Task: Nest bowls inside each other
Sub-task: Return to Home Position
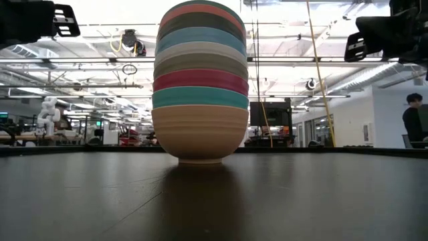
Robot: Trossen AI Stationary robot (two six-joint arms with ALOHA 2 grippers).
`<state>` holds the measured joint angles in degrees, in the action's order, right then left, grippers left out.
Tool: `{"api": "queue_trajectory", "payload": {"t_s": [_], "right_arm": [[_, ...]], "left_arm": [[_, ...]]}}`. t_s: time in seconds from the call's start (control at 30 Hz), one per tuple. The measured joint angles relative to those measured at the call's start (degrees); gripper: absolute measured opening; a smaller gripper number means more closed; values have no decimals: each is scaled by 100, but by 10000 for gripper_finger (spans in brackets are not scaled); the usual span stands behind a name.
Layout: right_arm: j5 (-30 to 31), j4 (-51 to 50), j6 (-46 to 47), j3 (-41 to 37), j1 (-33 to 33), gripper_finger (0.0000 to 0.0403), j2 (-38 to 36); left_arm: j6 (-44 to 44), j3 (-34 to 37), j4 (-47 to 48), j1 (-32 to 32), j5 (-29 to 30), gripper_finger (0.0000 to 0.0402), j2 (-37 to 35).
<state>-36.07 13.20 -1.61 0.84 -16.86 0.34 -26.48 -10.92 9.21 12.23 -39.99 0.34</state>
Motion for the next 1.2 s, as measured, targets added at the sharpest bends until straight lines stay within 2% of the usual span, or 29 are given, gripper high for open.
{"api": "queue_trajectory", "payload": {"t_s": [0.07, 0.3, 0.57, 0.63, 0.77, 0.87, 1.2], "right_arm": [[0, 17, 0, 0, 0, 0, 0], [-19, 15, 92, 0, 0, 0, 0], [-19, 195, 394, -4, 13, 0, -2], [136, 244, 598, -4, 15, 0, -2], [722, -63, 739, -2, 11, 0, -2], [1060, -406, 659, -2, 11, 0, -1], [1058, -466, 784, -2, 11, 0, -2]], "left_arm": [[-21, 0, 1, 0, 44, 10, 2], [-62, 66, 51, 0, 735, 9, 2], [500, 66, 19, 0, 374, 6, 2], [843, 110, -80, 0, 571, 3, 2], [1759, 275, -183, 0, 1430, 3, 3], [1917, 297, 137, 0, 1784, 2, 2], [1910, 302, 220, -47, 1952, 1, 2]]}}
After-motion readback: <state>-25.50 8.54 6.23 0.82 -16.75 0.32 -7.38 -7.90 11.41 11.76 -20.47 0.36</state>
